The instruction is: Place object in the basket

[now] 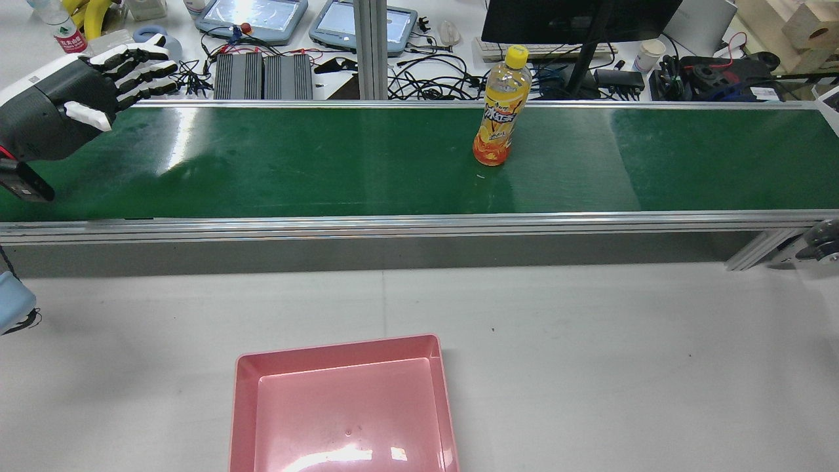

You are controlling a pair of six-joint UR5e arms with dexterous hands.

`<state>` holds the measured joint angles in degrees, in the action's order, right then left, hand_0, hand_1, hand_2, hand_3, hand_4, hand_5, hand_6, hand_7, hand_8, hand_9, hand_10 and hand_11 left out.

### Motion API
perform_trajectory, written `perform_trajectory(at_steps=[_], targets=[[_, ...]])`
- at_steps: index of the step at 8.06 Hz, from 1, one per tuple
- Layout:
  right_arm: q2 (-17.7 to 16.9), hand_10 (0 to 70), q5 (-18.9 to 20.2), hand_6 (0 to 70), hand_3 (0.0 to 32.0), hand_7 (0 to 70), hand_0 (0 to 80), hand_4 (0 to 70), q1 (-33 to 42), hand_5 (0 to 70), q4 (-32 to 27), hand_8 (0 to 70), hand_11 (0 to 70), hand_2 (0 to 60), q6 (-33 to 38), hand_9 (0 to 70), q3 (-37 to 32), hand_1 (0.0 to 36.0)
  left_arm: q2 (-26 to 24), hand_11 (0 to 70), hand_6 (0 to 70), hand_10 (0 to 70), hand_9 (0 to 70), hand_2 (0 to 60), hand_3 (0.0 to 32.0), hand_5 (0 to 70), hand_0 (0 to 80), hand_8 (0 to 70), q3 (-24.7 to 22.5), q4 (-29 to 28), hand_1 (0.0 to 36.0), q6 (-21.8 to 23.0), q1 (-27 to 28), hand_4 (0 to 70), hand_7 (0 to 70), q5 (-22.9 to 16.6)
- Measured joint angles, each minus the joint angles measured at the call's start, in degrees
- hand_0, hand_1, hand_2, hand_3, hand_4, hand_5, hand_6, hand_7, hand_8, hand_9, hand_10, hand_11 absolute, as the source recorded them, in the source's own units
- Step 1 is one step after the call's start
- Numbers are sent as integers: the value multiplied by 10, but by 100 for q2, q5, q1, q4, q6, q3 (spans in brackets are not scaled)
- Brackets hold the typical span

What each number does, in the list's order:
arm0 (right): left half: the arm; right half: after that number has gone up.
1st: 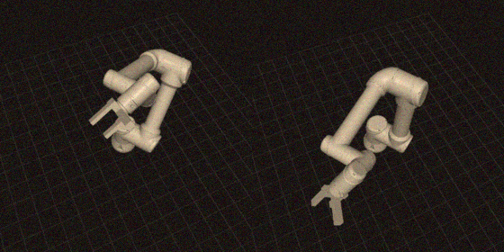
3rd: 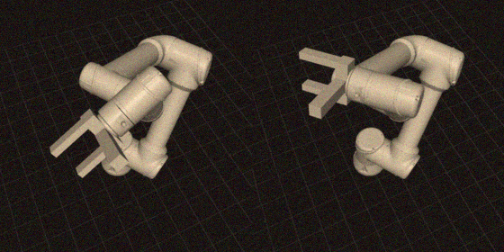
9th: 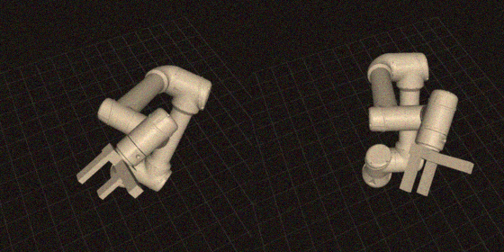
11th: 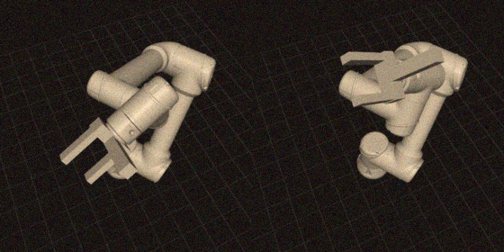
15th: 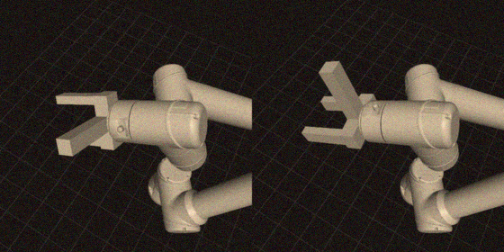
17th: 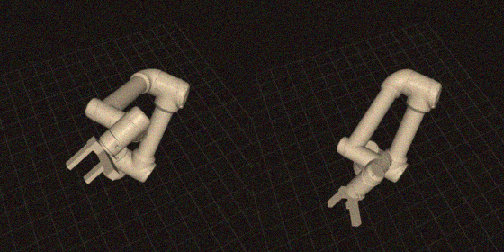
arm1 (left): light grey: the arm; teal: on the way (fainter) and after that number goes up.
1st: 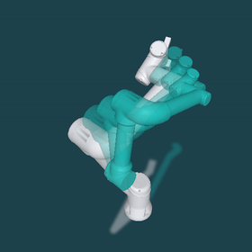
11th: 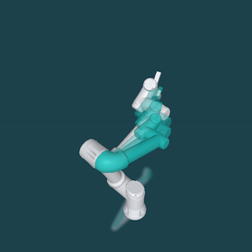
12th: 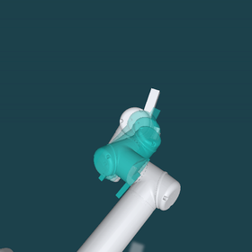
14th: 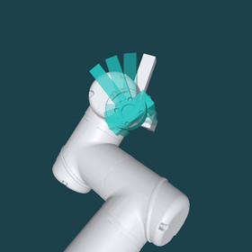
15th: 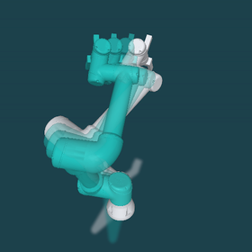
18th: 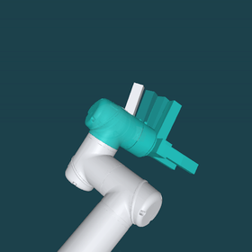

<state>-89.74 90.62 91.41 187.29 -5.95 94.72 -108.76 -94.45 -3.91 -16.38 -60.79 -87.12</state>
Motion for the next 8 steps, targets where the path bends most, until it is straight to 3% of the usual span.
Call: perform_trajectory(at_steps=[8], targets=[[0,0,0,0,0,0,0,0,0,0,0,0,0,0,-2,0,-15,0,-32,133,28,86,110,0,48,298,487,108,-9,25,67,-22,6,134,17,-4]])
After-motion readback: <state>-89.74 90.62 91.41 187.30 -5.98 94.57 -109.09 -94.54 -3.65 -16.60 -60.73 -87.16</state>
